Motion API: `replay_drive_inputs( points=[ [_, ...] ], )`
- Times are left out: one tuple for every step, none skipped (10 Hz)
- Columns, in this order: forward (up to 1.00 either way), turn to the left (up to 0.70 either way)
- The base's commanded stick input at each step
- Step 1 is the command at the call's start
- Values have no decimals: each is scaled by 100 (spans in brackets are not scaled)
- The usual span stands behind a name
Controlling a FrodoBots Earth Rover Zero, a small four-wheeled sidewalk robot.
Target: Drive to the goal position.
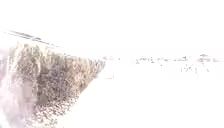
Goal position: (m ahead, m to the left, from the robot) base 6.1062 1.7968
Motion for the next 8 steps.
replay_drive_inputs(
  points=[
    [0,0],
    [0,0],
    [0,0],
    [48,0],
    [70,0],
    [70,0],
    [70,0],
    [70,0]
  ],
)
